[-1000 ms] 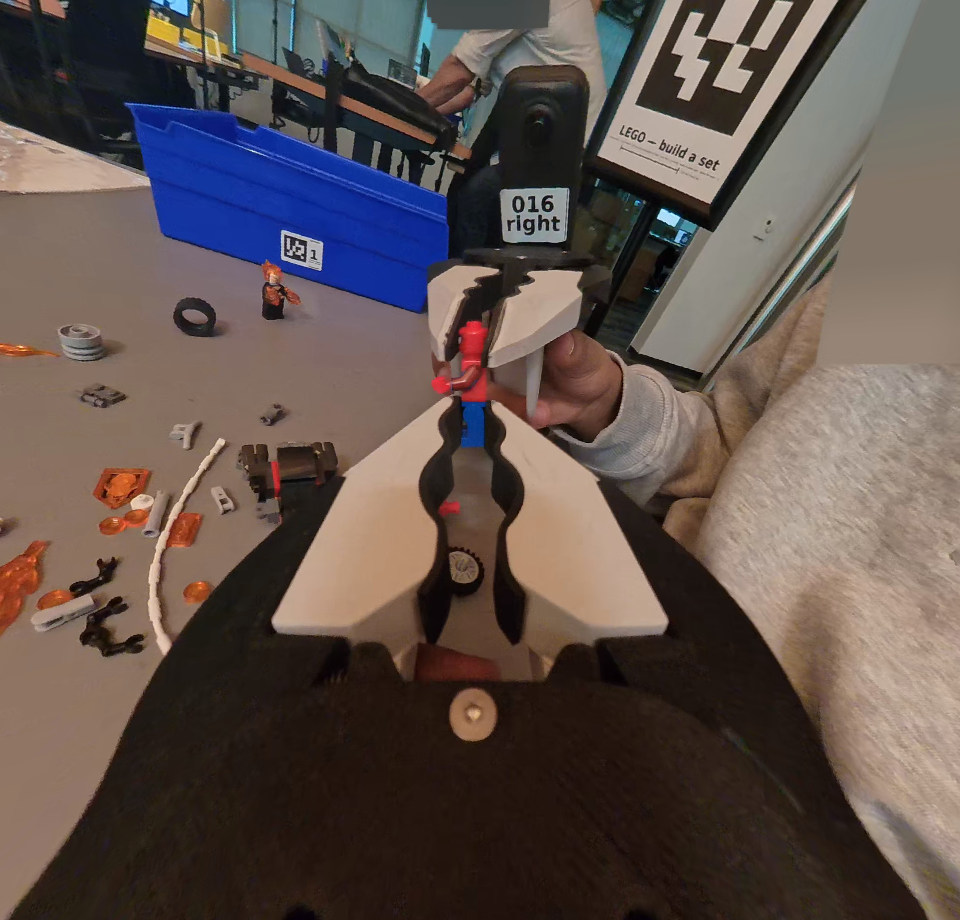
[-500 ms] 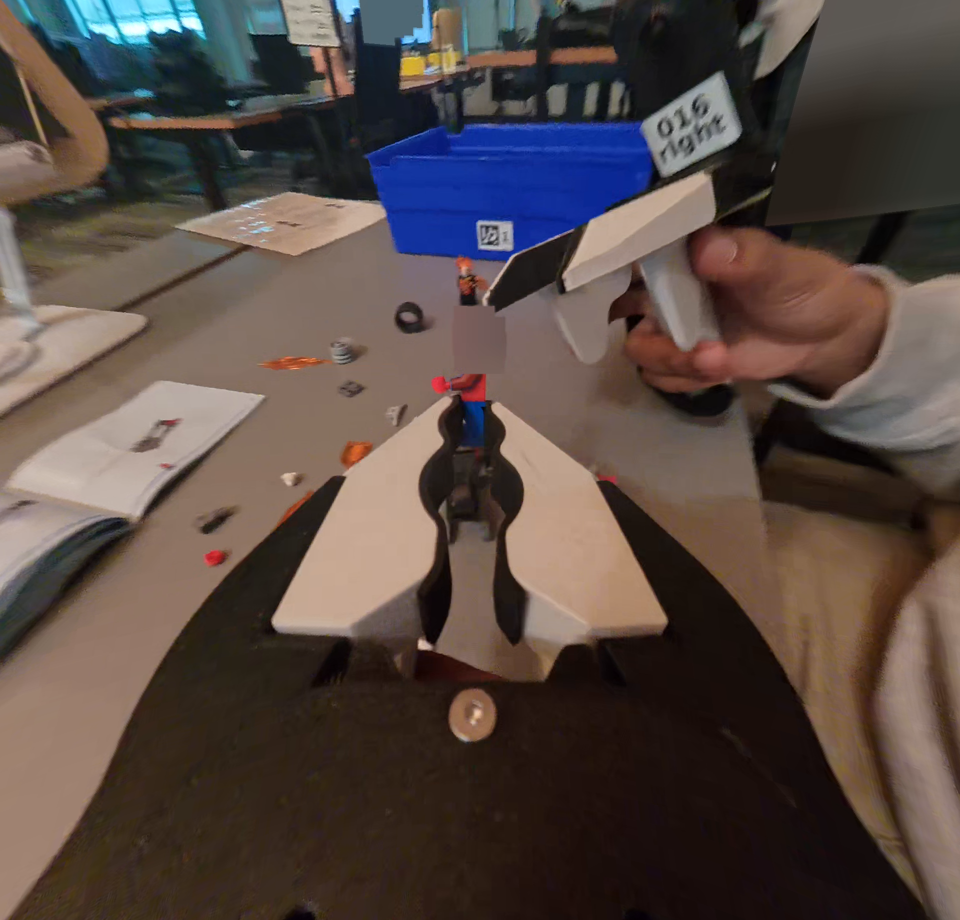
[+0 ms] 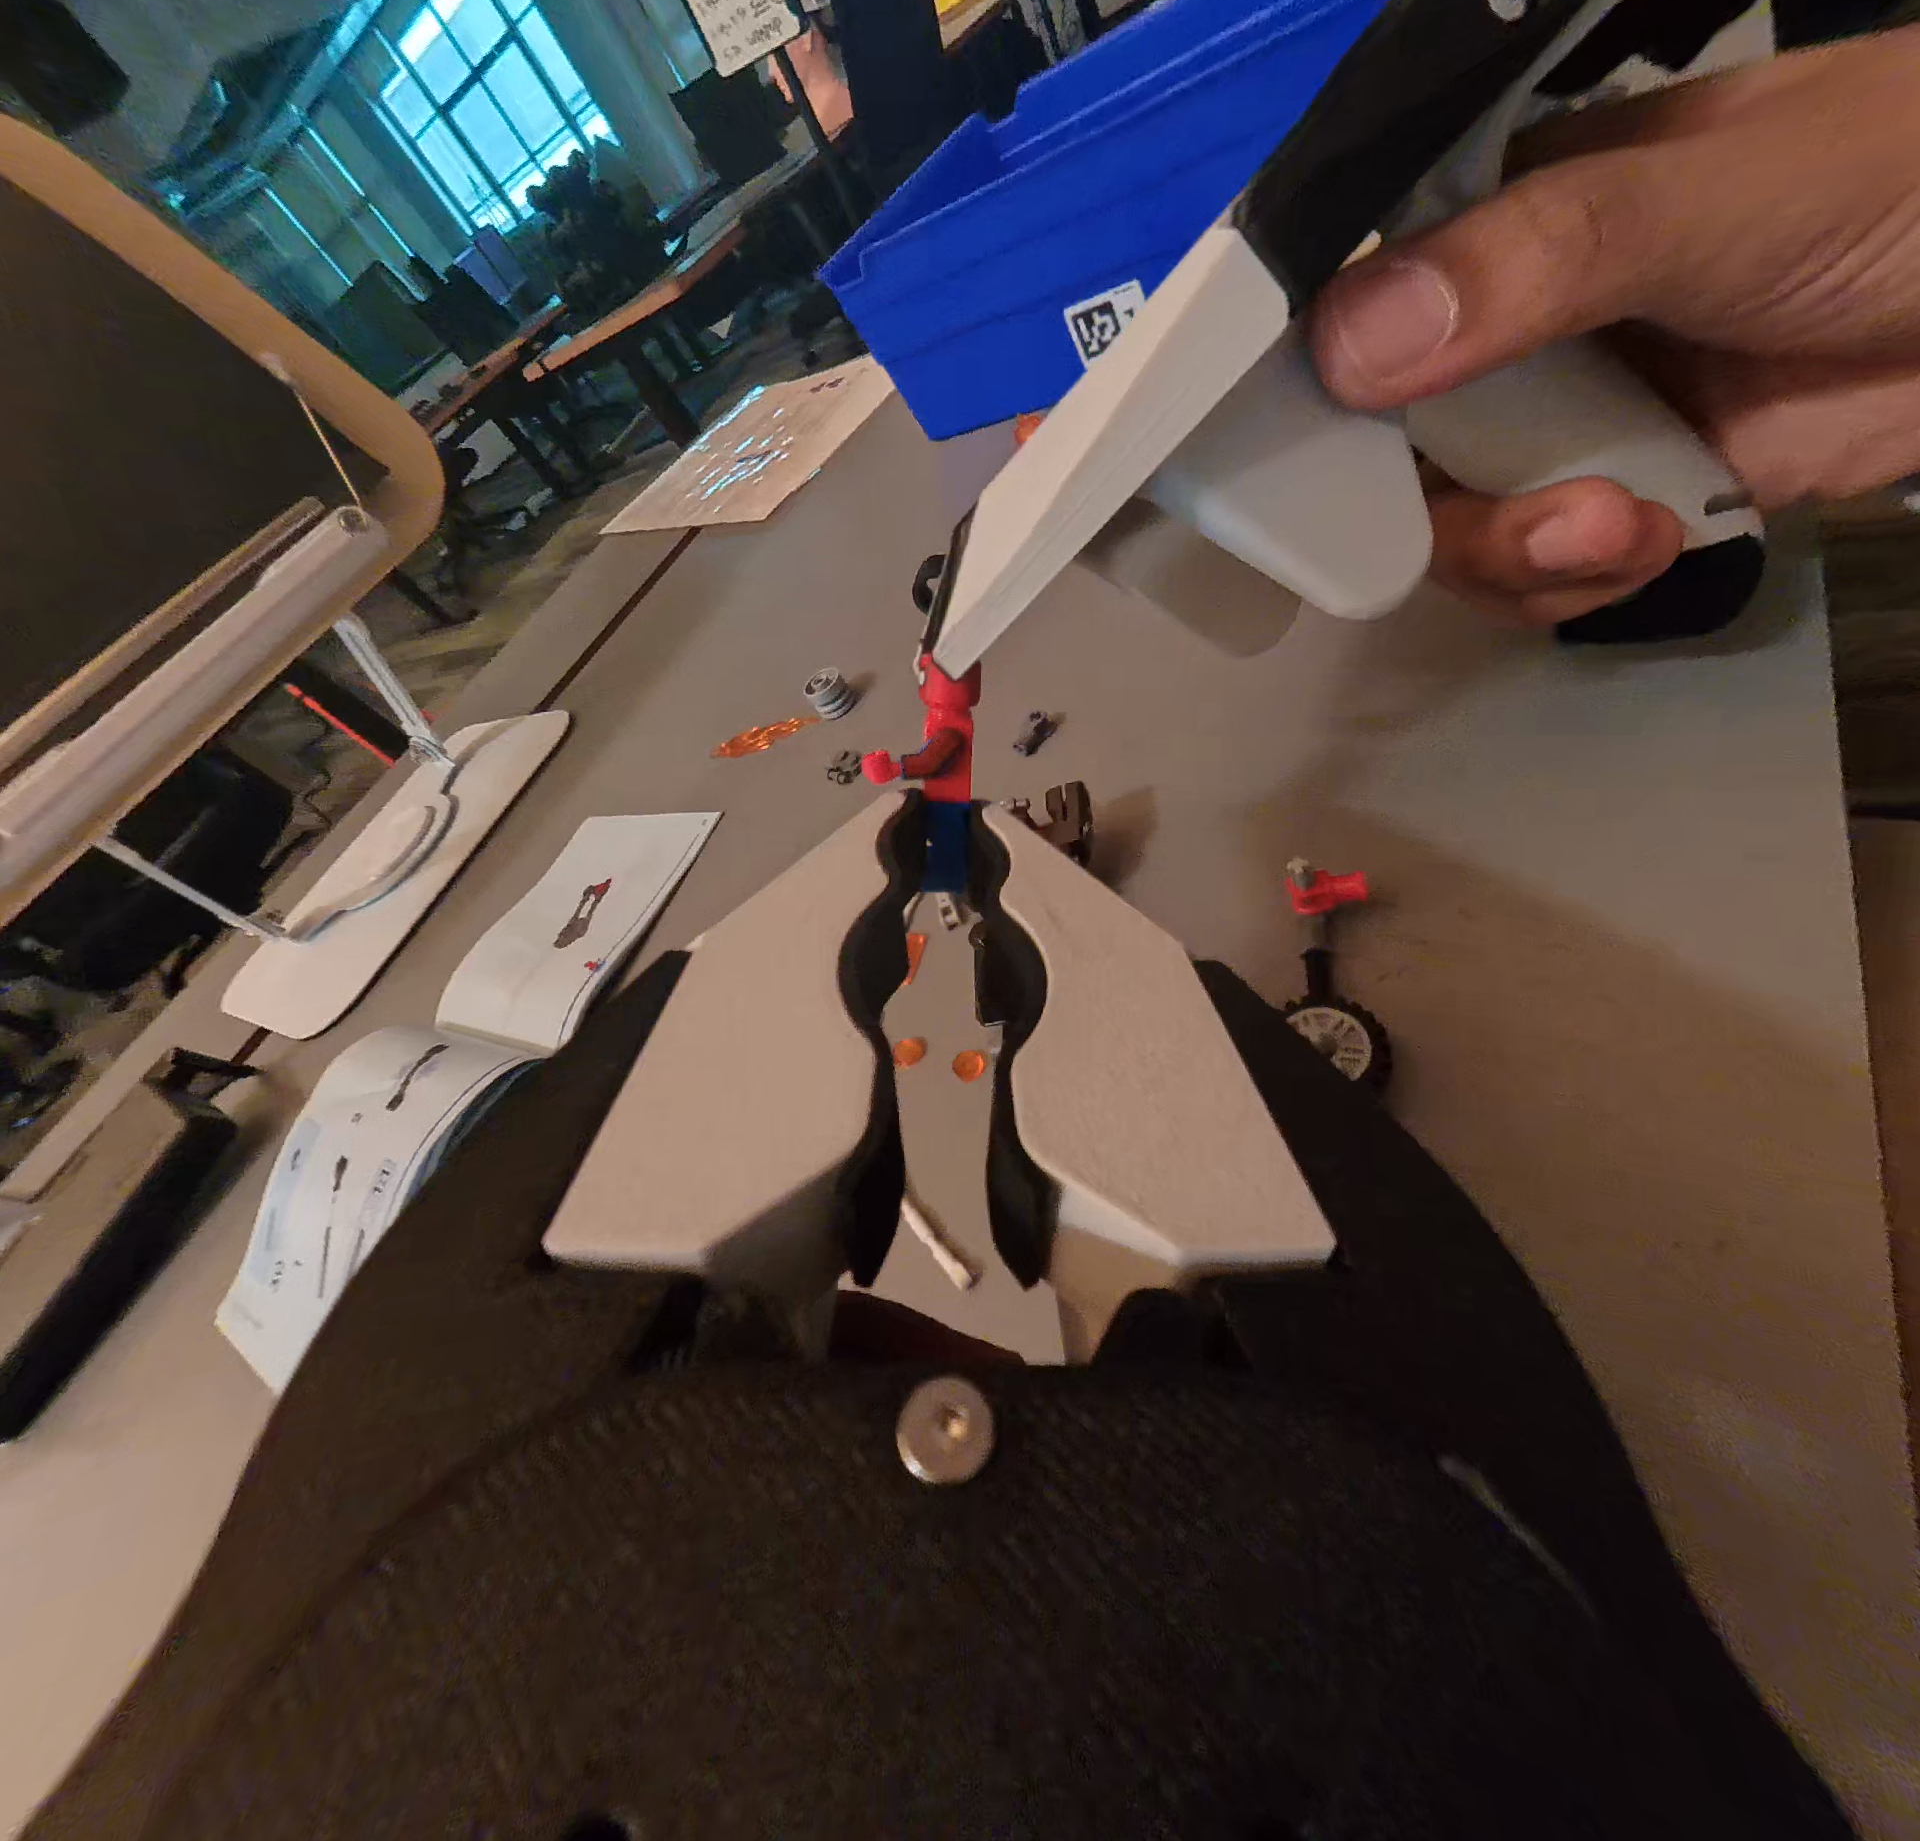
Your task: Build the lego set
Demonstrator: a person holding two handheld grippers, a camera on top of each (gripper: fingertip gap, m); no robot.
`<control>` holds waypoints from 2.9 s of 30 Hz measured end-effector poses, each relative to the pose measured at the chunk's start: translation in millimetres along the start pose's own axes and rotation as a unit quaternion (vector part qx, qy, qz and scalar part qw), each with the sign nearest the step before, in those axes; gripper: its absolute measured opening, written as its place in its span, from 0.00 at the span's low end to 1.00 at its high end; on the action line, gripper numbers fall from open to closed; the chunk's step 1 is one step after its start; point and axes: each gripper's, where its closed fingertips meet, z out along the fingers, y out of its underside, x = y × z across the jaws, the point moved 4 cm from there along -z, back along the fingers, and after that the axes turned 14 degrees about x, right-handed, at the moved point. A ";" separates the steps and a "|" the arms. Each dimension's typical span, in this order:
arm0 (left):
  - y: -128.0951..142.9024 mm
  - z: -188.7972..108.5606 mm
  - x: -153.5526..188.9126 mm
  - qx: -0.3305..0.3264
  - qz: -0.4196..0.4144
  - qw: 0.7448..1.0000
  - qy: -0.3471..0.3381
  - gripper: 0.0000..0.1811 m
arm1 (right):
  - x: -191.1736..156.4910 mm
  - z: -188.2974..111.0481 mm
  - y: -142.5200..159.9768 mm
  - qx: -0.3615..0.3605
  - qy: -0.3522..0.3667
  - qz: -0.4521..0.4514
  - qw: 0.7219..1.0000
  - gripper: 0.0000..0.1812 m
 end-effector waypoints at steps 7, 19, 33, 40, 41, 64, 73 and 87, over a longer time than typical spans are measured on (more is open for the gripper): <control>2.3 3.0 6.5 -0.016 0.051 0.999 -0.001 0.02 | 2.5 -2.5 3.5 -0.030 0.005 0.005 1.000 0.04; 2.6 -11.6 -35.3 0.083 -0.222 0.971 -0.009 0.31 | 37.9 -48.0 -37.9 -0.008 0.092 -0.068 0.993 0.00; 14.2 -21.8 -62.5 0.121 -0.382 0.916 -0.024 0.26 | 88.6 -118.3 -57.3 -0.056 0.240 -0.119 0.962 0.03; 15.0 -22.5 -64.3 0.124 -0.389 0.913 -0.027 0.26 | 84.3 -157.3 -64.3 -0.127 0.299 -0.112 0.939 0.14; 15.1 -22.4 -64.4 0.124 -0.390 0.912 -0.026 0.26 | 84.4 -162.0 -59.0 -0.159 0.310 -0.112 0.931 0.16; 6.2 -20.7 -53.7 0.135 -0.373 0.918 0.012 0.26 | 77.1 -126.5 -11.7 -0.305 0.261 -0.155 0.903 0.04; -11.7 -11.1 -9.3 0.131 -0.378 0.900 0.173 0.25 | 18.8 -46.1 6.4 -0.234 0.065 -0.327 0.913 0.04; -20.0 -11.5 10.3 0.124 -0.350 0.900 0.227 0.20 | -35.7 -15.4 -4.0 -0.065 -0.077 -0.291 0.951 0.04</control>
